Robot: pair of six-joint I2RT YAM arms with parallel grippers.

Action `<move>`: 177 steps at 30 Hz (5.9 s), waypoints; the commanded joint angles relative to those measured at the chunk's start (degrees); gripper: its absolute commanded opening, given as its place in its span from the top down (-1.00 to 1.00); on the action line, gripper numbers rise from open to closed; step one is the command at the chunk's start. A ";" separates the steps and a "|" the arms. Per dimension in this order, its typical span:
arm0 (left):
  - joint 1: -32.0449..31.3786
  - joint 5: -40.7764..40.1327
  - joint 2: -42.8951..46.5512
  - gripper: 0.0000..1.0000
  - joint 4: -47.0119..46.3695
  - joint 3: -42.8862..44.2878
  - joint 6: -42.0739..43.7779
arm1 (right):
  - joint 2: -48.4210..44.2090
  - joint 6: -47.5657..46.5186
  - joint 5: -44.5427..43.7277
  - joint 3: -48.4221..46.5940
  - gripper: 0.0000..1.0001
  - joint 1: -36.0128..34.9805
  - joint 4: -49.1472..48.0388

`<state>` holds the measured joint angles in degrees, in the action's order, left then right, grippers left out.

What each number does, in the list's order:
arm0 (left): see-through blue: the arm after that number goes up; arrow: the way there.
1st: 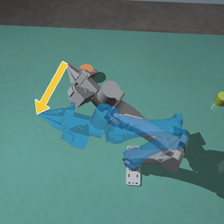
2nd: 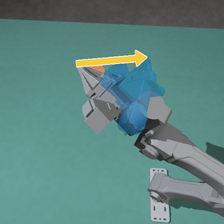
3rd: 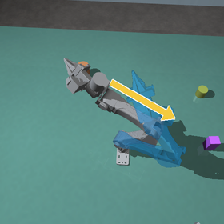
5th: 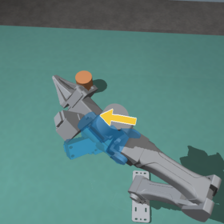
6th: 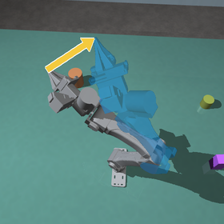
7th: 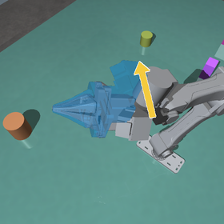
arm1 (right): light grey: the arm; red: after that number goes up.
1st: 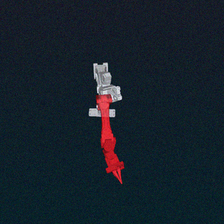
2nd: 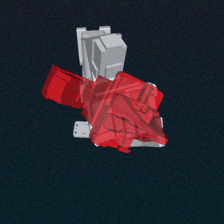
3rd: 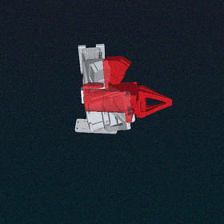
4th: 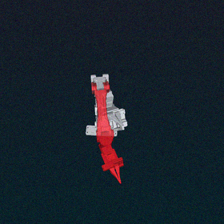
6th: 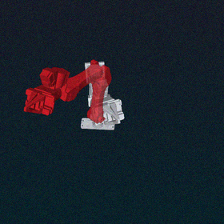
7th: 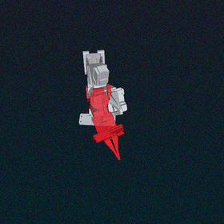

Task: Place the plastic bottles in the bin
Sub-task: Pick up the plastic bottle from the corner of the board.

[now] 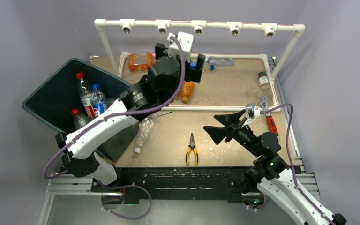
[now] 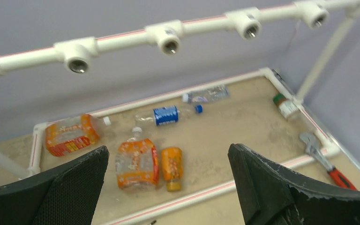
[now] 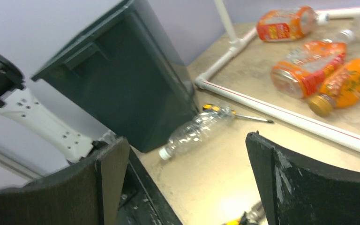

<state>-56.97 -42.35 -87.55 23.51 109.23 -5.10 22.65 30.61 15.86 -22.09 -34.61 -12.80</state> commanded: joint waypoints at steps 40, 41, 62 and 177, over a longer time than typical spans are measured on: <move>-19.18 6.12 22.00 -0.99 -44.16 -74.66 -27.94 | 60.98 -7.14 -52.78 -31.50 -0.98 28.22 -0.02; -19.20 6.73 21.46 -0.99 -46.31 -75.73 -28.62 | 61.66 -7.93 -51.77 -31.74 -0.98 29.96 -0.67; -19.23 14.04 9.14 -0.97 -60.74 -83.49 -33.33 | 80.98 -18.79 -40.85 -42.99 -0.92 43.04 -7.97; -19.23 11.95 41.80 -0.99 -54.55 -68.19 -20.89 | -9.12 13.90 20.96 15.13 0.46 12.99 -31.61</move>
<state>-75.92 -40.60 -48.40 -18.33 43.31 -30.37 12.36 39.97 30.76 -8.54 -21.32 -33.01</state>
